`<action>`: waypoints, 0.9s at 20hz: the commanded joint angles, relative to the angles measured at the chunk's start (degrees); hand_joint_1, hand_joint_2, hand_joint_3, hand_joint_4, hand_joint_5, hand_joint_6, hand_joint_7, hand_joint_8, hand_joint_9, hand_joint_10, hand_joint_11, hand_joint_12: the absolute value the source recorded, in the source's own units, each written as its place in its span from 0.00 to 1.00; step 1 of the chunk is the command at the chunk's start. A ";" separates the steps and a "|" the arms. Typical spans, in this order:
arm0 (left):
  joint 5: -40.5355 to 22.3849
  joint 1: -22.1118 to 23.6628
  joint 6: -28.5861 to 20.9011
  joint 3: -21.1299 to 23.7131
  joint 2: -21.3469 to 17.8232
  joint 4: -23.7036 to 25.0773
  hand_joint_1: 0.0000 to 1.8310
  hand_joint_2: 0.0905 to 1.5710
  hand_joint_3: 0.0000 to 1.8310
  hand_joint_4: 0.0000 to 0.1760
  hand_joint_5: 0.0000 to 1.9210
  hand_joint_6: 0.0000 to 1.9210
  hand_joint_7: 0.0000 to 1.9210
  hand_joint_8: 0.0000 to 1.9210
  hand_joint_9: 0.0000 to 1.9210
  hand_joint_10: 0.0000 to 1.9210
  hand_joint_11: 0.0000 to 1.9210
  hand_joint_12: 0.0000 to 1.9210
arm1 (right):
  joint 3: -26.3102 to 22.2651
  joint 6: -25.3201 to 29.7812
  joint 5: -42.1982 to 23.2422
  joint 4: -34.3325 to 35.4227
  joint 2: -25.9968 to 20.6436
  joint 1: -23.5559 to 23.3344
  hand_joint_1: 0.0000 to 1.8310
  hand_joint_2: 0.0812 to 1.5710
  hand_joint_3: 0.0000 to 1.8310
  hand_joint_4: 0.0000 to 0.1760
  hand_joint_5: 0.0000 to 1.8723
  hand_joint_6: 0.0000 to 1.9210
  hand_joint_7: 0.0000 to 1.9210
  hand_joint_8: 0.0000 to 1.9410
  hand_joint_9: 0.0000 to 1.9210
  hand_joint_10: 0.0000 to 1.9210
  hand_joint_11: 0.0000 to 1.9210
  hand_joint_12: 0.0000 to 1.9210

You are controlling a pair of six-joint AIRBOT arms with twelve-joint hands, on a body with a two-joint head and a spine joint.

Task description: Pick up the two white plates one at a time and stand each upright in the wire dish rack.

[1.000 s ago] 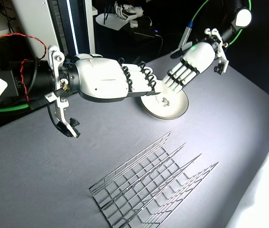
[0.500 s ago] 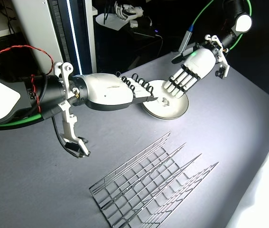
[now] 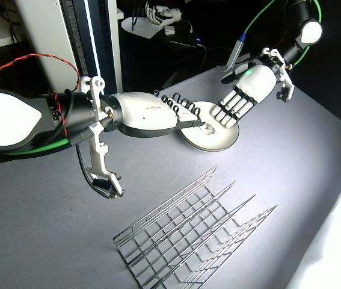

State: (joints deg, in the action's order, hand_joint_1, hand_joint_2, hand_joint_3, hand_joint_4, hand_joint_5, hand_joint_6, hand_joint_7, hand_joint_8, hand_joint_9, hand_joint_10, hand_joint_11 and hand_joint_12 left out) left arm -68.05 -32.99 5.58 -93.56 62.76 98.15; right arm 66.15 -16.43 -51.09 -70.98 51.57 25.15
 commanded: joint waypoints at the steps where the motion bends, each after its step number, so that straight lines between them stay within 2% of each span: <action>1: -1.47 -0.48 0.56 -0.24 -0.01 -0.88 0.00 0.64 0.02 0.00 0.00 0.00 0.00 0.00 0.00 0.00 0.00 0.00 | -0.18 0.37 -3.47 4.36 -0.16 -0.79 0.00 0.64 0.00 0.00 0.00 0.00 0.00 0.00 0.00 0.00 0.00 0.00; 11: 0.49 -2.28 1.19 -0.73 1.84 0.65 0.00 0.64 0.01 0.00 0.00 0.00 0.00 0.00 0.00 0.00 0.00 0.00 | 0.26 0.17 -3.32 2.66 1.58 1.32 0.00 0.65 0.00 0.00 0.00 0.00 0.00 0.00 0.00 0.00 0.00 0.00; 16: 3.30 -2.70 0.67 1.87 2.91 0.64 0.00 0.64 0.01 0.00 0.00 0.00 0.00 0.00 0.00 0.00 0.00 0.00 | 1.45 0.25 -3.04 2.66 3.48 1.50 0.00 0.65 0.00 0.00 0.00 0.00 0.00 0.00 0.00 0.00 0.00 0.00; 18: 4.22 -2.51 0.63 2.86 3.66 0.64 0.00 0.64 0.01 0.00 0.00 0.00 0.00 0.00 0.00 0.00 0.00 0.00 | 2.33 0.25 -2.96 2.66 4.37 1.47 0.03 0.65 0.00 0.00 0.00 0.00 0.00 0.00 0.00 0.00 0.00 0.00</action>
State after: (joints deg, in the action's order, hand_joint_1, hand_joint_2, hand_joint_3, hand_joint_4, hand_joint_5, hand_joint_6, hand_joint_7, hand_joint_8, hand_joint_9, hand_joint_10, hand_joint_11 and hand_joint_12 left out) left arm -64.97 -35.11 6.15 -91.05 65.58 96.07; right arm 68.53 -16.43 -50.26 -72.36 56.14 26.98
